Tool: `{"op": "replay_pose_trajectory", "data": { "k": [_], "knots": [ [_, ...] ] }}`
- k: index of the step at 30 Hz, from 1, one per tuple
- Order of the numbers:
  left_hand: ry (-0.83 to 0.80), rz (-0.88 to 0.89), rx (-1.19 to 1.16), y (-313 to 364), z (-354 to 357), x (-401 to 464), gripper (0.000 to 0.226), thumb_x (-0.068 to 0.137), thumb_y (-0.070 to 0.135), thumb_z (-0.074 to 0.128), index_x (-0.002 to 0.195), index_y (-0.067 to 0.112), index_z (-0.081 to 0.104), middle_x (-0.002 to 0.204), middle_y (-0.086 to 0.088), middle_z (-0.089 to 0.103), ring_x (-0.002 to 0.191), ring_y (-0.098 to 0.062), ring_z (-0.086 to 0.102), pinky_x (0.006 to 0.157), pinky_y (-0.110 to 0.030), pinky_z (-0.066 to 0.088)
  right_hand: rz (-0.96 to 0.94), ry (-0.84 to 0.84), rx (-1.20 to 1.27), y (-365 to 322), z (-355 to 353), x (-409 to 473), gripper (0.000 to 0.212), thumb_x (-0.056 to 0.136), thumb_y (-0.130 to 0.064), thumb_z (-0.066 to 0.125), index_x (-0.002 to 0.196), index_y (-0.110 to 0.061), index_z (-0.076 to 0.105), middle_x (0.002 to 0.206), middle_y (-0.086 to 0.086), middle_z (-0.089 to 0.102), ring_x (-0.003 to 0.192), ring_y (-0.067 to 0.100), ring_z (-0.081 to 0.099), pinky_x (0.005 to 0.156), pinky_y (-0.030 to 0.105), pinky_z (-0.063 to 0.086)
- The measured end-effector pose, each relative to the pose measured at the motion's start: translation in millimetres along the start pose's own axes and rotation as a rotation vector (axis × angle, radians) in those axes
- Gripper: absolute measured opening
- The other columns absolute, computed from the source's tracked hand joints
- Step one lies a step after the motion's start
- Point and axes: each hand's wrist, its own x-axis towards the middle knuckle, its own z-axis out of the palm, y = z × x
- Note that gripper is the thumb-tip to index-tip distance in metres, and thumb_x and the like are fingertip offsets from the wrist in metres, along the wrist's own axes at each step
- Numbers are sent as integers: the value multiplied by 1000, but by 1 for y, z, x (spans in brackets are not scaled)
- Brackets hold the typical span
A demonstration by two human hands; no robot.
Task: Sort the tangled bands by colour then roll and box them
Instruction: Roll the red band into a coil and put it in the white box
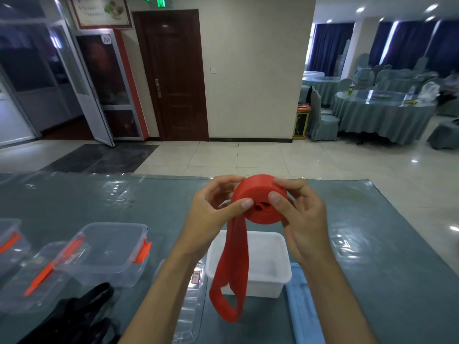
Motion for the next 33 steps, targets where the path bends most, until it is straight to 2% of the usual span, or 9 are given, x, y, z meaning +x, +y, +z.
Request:
{"op": "replay_pose_trajectory", "data": {
  "k": [4,8,13,16,20,23,26,31,33],
  "knots": [
    [-87,11,65,4,-9,7,53,77,33,93,126,28,74,121,0,76,115,-20,72,93,-27,59,-8,20,47,11,2,-8,40,70,-53,93,98,-33,73,116,6,76,110,29,72,86,39,62],
    [-24,72,75,7,-12,9,50,72,27,96,119,27,78,111,-3,78,104,-19,75,87,-26,59,9,-124,-150,12,-11,-6,33,71,-34,90,83,-33,59,116,3,78,107,26,76,82,34,63],
    [-74,91,18,6,-5,9,37,87,16,85,124,16,78,127,-6,75,120,-21,71,96,-25,57,-105,-152,-218,0,-15,4,51,82,-34,85,126,-38,62,117,-1,74,108,24,75,84,30,63],
    [-143,86,41,12,-9,11,43,92,16,78,134,22,72,124,-4,74,118,-23,71,94,-27,59,-126,-166,-197,2,-13,4,42,86,-31,82,124,-26,64,126,-5,70,120,22,70,89,26,61],
    [-16,187,171,9,-4,10,41,87,31,84,126,28,73,120,3,76,115,-22,73,92,-25,60,-22,-205,-234,0,-17,7,44,78,-36,86,110,-26,58,120,2,73,112,25,74,88,38,64],
    [106,246,57,-1,6,3,30,86,25,84,116,25,77,118,-2,77,115,-24,74,92,-26,60,-81,-257,-252,-9,-15,12,47,83,-37,84,123,-38,59,123,3,73,112,27,74,86,35,64],
    [82,253,-1,-2,6,1,34,91,31,80,125,25,77,124,-5,72,121,-25,70,95,-27,59,-207,-242,-242,-9,-10,12,46,89,-32,80,130,-39,62,129,-5,69,123,24,68,93,28,60],
    [191,253,13,3,3,1,27,79,37,91,103,29,83,109,-4,81,105,-23,77,86,-26,61,-53,-233,-231,-4,-10,7,40,75,-37,90,99,-32,59,121,1,73,113,26,74,87,39,64],
    [249,275,-10,-1,7,-2,21,79,34,91,98,27,83,113,-4,81,110,-24,77,88,-28,61,-59,-238,-279,-7,-11,8,47,73,-49,92,102,-35,58,119,1,73,109,25,75,85,41,65]
  ]
}}
